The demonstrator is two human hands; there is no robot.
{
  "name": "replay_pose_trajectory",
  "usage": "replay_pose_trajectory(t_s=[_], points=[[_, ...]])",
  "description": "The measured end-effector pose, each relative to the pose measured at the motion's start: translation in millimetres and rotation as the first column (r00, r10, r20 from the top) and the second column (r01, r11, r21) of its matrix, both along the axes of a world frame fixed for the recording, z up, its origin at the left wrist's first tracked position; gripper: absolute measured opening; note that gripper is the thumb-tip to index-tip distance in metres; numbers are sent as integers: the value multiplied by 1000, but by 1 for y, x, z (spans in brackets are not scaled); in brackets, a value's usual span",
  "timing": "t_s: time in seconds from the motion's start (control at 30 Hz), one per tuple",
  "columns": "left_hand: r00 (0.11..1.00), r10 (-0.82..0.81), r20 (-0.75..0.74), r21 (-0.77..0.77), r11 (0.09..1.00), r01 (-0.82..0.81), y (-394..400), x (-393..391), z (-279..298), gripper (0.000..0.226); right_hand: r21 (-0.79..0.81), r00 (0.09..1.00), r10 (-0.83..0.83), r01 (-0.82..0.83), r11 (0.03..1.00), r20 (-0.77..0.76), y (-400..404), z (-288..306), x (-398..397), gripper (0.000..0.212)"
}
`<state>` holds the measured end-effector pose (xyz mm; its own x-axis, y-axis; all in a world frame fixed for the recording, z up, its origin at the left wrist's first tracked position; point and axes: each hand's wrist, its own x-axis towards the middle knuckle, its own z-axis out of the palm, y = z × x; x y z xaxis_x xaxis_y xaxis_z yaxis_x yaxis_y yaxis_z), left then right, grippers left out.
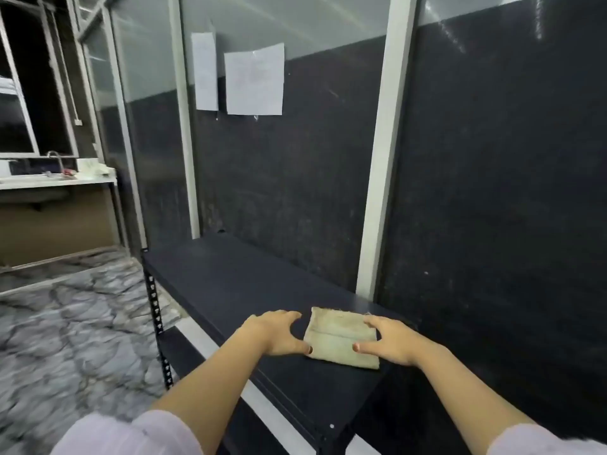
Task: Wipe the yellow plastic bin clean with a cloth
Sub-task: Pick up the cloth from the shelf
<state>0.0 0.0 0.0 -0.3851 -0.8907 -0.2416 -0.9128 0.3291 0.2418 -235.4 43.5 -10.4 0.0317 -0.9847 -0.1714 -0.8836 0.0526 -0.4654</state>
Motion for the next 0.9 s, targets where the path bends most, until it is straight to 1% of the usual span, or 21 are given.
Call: replay_pose_trajectory(t_s=[0.13, 0.23, 0.37, 0.43, 0.5, 0.6, 0.77, 0.83, 0.9], points=[[1000, 22, 19, 20, 1000, -22, -20, 12, -26, 90, 82, 1000, -21, 20, 996, 12, -23, -19, 15, 84], [1000, 12, 6, 39, 999, -13, -25, 7, -54, 92, 85, 999, -20, 17, 996, 34, -39, -36, 20, 80], [998, 51, -30, 27, 998, -50, -29, -11, -87, 94, 15, 998, -41, 41, 999, 38, -53, -55, 19, 68], [993, 95, -65, 3, 995, -95, -29, -22, -95, 96, -28, 999, -47, 47, 999, 7, -58, -64, 16, 66], [985, 142, -95, -41, 988, -147, -29, -32, -104, 98, -97, 998, -45, 40, 994, -46, -63, -72, 14, 67], [979, 181, -93, -108, 976, -191, -26, -39, -113, 99, -176, 992, -67, 47, 983, -111, -64, -86, 16, 74], [971, 198, -132, -150, 965, -217, -27, -39, -116, 101, -241, 988, -103, 72, 968, -116, -67, -95, 15, 84], [970, 201, -136, -155, 963, -221, -27, -38, -115, 101, -268, 986, -105, 67, 961, -129, -69, -96, 14, 83], [969, 204, -143, -160, 961, -226, -27, -39, -115, 101, -294, 983, -101, 53, 954, -151, -69, -97, 14, 77]])
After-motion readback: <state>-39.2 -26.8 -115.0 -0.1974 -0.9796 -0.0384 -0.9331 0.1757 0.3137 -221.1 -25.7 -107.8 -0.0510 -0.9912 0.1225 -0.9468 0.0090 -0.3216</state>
